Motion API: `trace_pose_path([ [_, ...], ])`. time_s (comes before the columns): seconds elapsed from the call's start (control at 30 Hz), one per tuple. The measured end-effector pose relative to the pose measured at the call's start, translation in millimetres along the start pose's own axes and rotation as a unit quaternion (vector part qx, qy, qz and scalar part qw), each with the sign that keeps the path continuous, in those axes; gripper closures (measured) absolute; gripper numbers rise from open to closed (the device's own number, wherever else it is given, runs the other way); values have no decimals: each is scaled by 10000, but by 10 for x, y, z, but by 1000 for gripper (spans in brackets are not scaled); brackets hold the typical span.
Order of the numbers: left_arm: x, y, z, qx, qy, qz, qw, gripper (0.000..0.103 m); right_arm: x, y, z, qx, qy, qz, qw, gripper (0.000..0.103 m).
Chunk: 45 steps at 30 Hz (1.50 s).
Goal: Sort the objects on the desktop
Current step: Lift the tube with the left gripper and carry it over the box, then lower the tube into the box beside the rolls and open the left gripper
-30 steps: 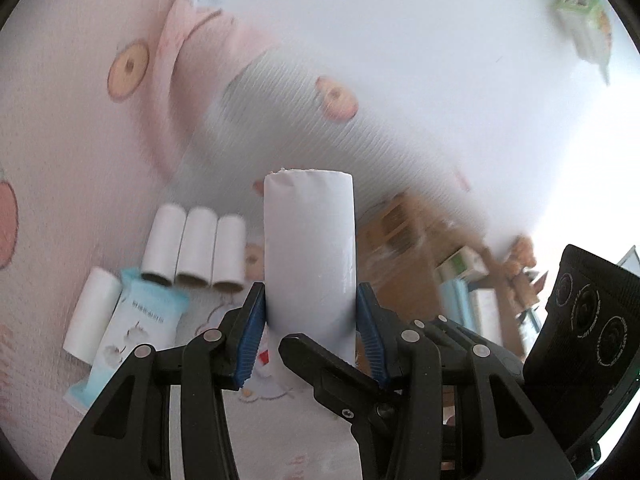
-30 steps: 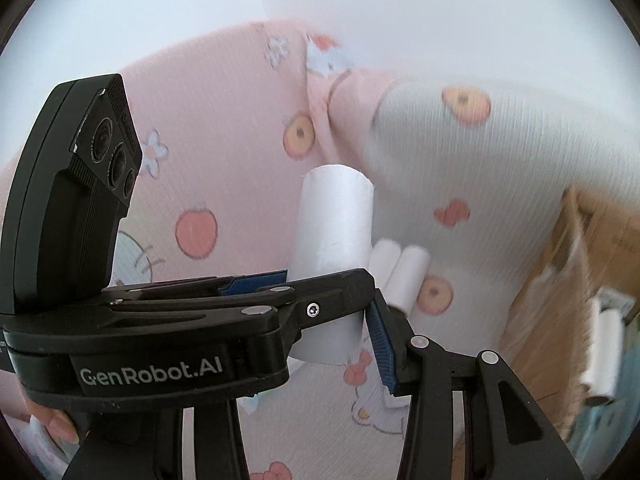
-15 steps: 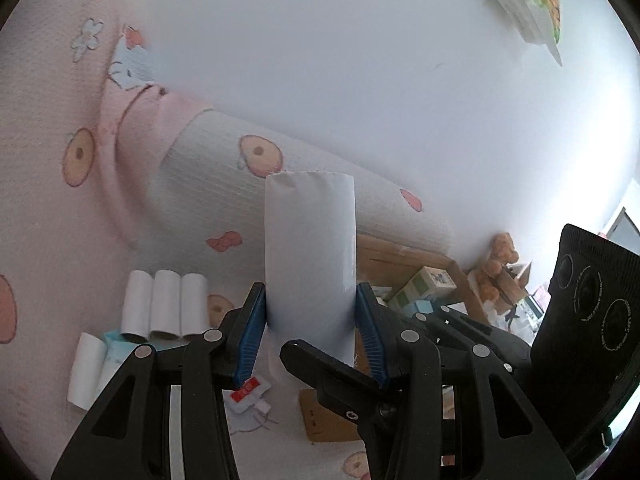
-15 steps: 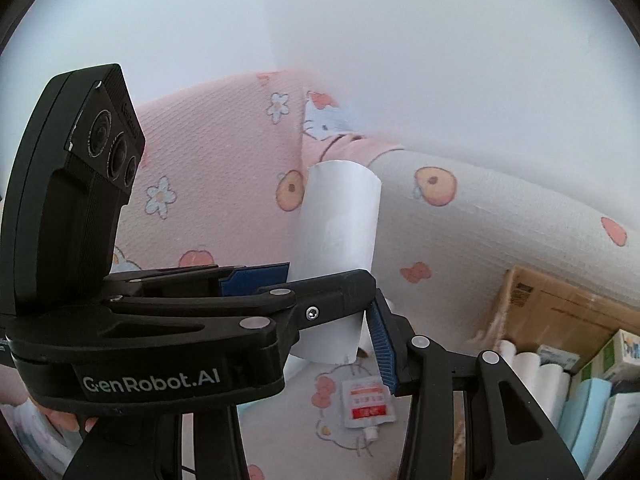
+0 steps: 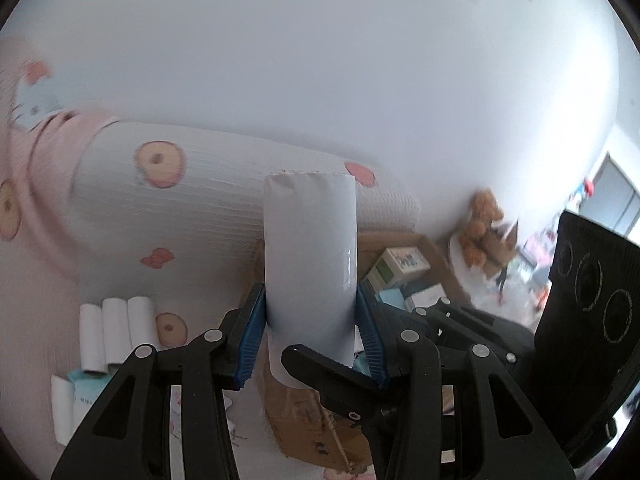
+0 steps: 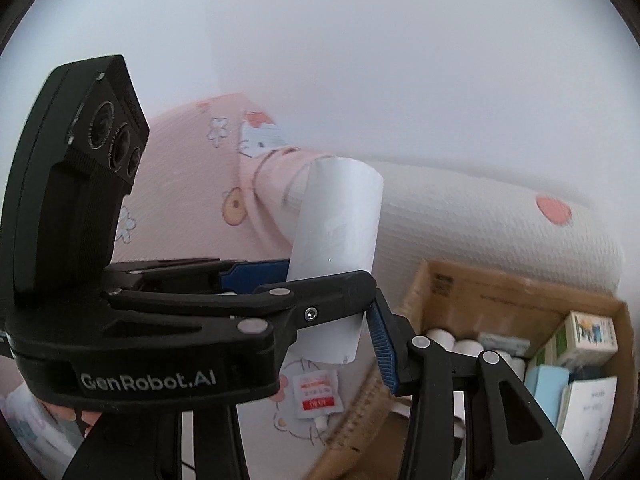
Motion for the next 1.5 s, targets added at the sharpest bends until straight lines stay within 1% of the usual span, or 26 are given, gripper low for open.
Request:
trace_pose_path([
  [0.03,56,51,-2,66,-51,10,10000,55,-56,73,52,25,-28,26,10000,62],
  [0.1,175,165,-7,198,-161,55,9997,55,-44,179,75,44,-79,113,9999,62],
  [0.27,413,358,-36,138,-400,297,9987,55,-119,451,91,115,-212,310,9992,62],
  [0.37,538,470,-35,169,-527,346,9979,55,-160,597,114,158,-342,361,9986,62],
  [0.43,617,507,-15,155,-672,336,9971,55,-140,757,80,244,-480,354,9979,61],
  [0.53,795,570,36,167,-921,425,9947,55,-84,885,110,352,-739,329,9961,61],
  [0.63,966,592,119,81,-1236,429,9914,55,-30,1028,217,565,-1092,239,9921,61],
  [0.73,1111,618,186,103,-1448,440,9884,55,4,1117,347,687,-1265,166,9894,61],
  [1.0,1518,643,293,-33,-2078,412,9773,55,185,1408,525,921,-1815,253,9787,61],
  [1.07,1589,639,312,-120,-2186,463,9746,55,216,1473,563,998,-1909,252,9762,61],
  [1.17,1703,621,344,-342,-2386,555,9689,55,257,1549,609,918,-1985,378,9751,61],
  [1.23,1761,605,360,-476,-2454,575,9666,55,280,1579,631,865,-2027,420,9745,61],
  [1.4,1858,568,429,-579,-2590,487,9629,55,357,1642,700,919,-2216,356,9701,61],
  [1.5,1880,518,465,-650,-2714,343,9596,55,406,1650,728,1001,-2339,261,9668,61],
])
Point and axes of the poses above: each gripper's, at about its wrist camera, not at the fingertips, and x roughly the way its jaws point, y to its right, z to its underside, the point moved 10 cm from there along x, roughly the way its jaws point, and after that the axes turned 3 degrees about z, right-handed, at the moved point
